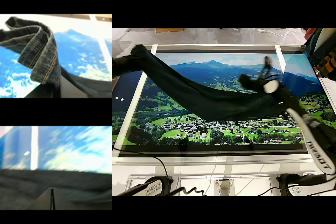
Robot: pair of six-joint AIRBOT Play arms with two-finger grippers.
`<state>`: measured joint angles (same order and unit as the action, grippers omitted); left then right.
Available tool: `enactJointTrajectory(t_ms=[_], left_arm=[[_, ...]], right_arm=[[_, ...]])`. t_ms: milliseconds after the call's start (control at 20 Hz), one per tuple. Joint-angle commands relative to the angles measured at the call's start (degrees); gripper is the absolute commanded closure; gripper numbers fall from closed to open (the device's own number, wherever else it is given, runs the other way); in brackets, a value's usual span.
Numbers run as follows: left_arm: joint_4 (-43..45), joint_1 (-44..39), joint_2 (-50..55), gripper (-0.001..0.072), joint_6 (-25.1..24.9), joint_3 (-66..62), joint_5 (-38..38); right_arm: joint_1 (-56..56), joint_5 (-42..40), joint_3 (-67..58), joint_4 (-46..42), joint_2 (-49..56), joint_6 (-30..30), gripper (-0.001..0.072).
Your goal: Fold the clothes and pants, and hang the long-sleeved shirts on hangers.
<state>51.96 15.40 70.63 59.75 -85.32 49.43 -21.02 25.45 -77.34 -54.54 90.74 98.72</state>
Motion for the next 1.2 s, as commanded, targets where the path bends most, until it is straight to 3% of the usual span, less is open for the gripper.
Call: enactJointTrajectory(t_ms=[0,250,500,750,900,1050,1100,1150], left_arm=[[-2.1,-0.1,-3.9,0.0681,-0.6,0.0,5.2],[-4.3,-1.0,-3.8,0.0681,1.4,0.2,10.2],[-4.7,-6.0,-2.9,0.0681,1.6,0.2,10.3],[-4.7,-11.6,0.9,0.0681,1.6,0.7,10.7],[-4.7,-16.4,4.3,0.0681,1.6,1.4,14.9],[-5.1,-23.3,8.5,0.068,2.3,2.2,19.2],[-5.7,-26.0,10.1,0.0652,3.2,2.3,19.3],[-6.4,-28.7,11.6,0.0448,3.3,2.3,19.5]], right_arm=[[-12.7,-2.1,-6.7,3.1,8.1,5.8,0.0676],[-26.3,1.7,-23.9,3.9,20.7,6.9,0.0675],[-30.9,5.1,-29.7,3.1,24.0,6.1,0.0675],[-23.7,22.9,-29.7,-4.9,23.5,3.6,0.0674],[-14.1,33.7,-29.7,-12.0,21.5,3.6,0.0674],[-3.1,38.5,-29.6,-16.5,18.0,3.6,0.0673],[0.7,39.0,-29.6,-17.5,16.5,3.7,0.0674],[4.2,39.3,-29.6,-17.9,15.1,3.7,0.0674]])
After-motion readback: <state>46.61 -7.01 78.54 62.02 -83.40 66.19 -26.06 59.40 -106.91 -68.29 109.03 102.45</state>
